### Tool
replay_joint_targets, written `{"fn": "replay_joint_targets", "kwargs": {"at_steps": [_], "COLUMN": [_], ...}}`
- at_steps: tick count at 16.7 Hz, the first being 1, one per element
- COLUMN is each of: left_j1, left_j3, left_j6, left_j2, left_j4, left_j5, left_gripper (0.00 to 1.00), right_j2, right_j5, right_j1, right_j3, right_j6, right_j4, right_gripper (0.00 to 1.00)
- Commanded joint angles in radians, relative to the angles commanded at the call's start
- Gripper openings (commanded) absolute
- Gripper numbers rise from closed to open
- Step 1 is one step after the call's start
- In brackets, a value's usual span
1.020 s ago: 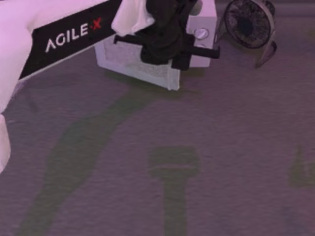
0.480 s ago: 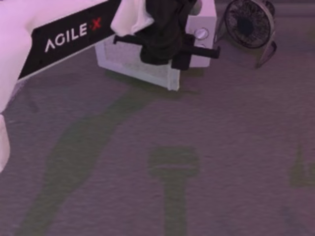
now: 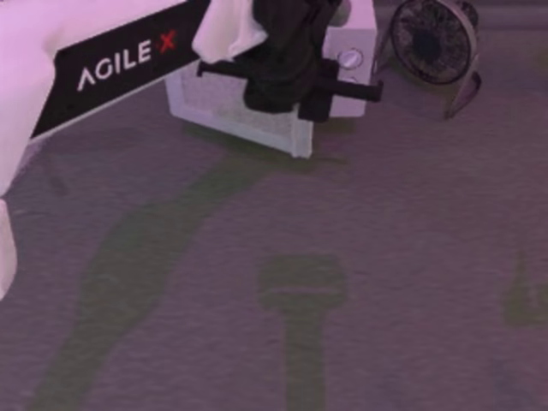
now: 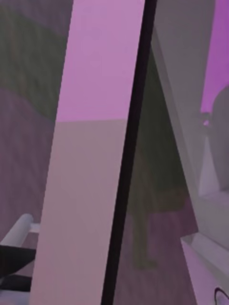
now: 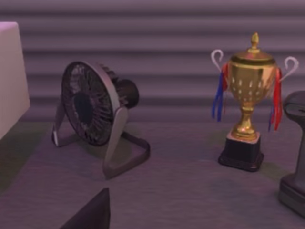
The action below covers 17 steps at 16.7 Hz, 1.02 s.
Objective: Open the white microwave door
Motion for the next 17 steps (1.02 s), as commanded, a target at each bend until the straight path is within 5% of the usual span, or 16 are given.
{"fn": "replay_joint_targets", "kwargs": {"at_steps": [17], "left_j1": [0.021], "left_j3": [-0.144], "left_j6": [0.114], "left_j2": [-0.096], "left_j4": [0.066], "left_j5": [0.062], "left_gripper": [0.0], "right_j2": [0.0], "right_j5": [0.0], "right_j1": [0.0], "right_j3": [0.0], "right_j6": [0.0], "right_j4": [0.0], "right_gripper": [1.0]}}
